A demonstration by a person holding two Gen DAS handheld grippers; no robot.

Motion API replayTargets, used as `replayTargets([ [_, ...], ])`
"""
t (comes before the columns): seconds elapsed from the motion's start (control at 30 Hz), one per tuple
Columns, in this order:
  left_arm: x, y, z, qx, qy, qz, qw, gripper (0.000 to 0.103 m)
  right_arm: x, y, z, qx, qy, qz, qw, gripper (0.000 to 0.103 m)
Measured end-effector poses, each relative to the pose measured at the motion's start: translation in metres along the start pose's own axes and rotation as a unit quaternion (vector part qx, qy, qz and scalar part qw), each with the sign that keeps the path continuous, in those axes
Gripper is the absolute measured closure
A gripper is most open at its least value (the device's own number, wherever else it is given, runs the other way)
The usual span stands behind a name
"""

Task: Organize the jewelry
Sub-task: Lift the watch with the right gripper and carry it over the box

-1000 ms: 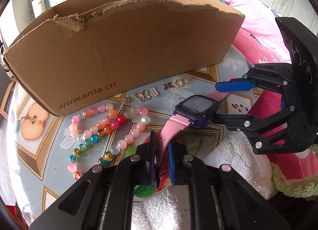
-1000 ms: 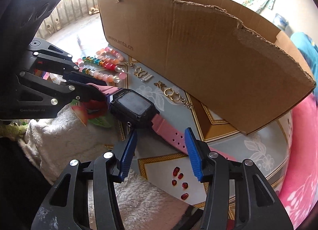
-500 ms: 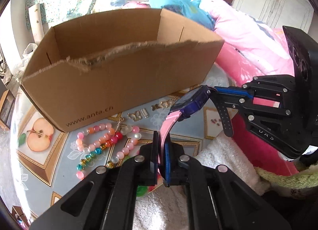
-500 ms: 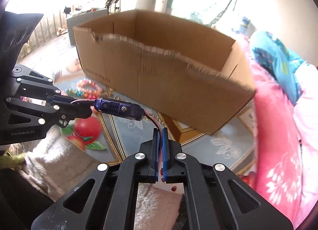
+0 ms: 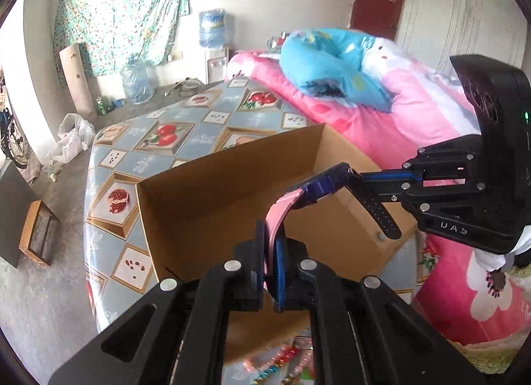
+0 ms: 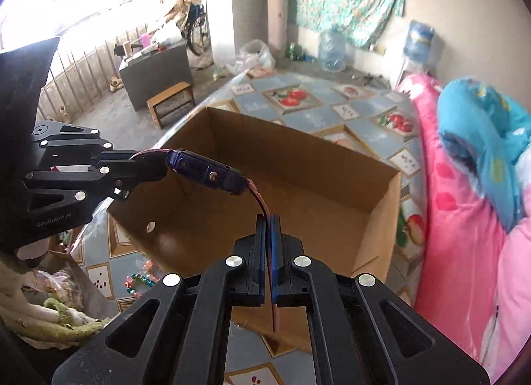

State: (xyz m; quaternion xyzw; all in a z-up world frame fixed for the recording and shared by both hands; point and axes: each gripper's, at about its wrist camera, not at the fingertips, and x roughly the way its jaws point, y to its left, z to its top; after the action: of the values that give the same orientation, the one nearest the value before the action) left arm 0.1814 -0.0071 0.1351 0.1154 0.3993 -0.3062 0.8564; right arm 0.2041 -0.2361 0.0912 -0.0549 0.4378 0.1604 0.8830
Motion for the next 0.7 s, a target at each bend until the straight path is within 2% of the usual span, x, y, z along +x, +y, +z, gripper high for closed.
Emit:
replayTargets([
  [0.1, 0.042, 0.023, 0.008, -0.016, 0.064, 0.01, 0.9978, 0.098, 0.053, -0.012, 0.015, 0.026, 0.083, 0.046, 0.995, 0.102],
  [0.23, 0.091, 0.043, 0.013, -0.025, 0.136, 0.025, 0.9901, 0.094, 0.119, -0.037, 0.029, 0.063, 0.187, 0.103, 0.975, 0.101],
  [0.33, 0.106, 0.047, 0.018, -0.005, 0.147, 0.067, 0.9869, 0.081, 0.152, -0.056, 0.033, 0.103, 0.235, 0.116, 0.96, 0.095],
  [0.37, 0.106, 0.048, 0.021, 0.002, 0.143, 0.078, 0.9866, 0.071, 0.162, -0.058, 0.034, 0.102, 0.246, 0.112, 0.957, 0.095],
  [0.4, 0.105, 0.05, 0.022, 0.002, 0.138, 0.084, 0.987, 0.065, 0.169, -0.062, 0.035, 0.107, 0.246, 0.108, 0.957, 0.095],
  [0.53, 0.09, 0.057, 0.028, -0.011, 0.107, 0.081, 0.9909, 0.061, 0.179, -0.065, 0.036, 0.112, 0.241, 0.092, 0.96, 0.092],
  [0.7, 0.055, 0.064, 0.025, -0.026, 0.053, 0.088, 0.9944, 0.056, 0.153, -0.049, 0.041, 0.064, 0.186, 0.039, 0.98, 0.09],
])
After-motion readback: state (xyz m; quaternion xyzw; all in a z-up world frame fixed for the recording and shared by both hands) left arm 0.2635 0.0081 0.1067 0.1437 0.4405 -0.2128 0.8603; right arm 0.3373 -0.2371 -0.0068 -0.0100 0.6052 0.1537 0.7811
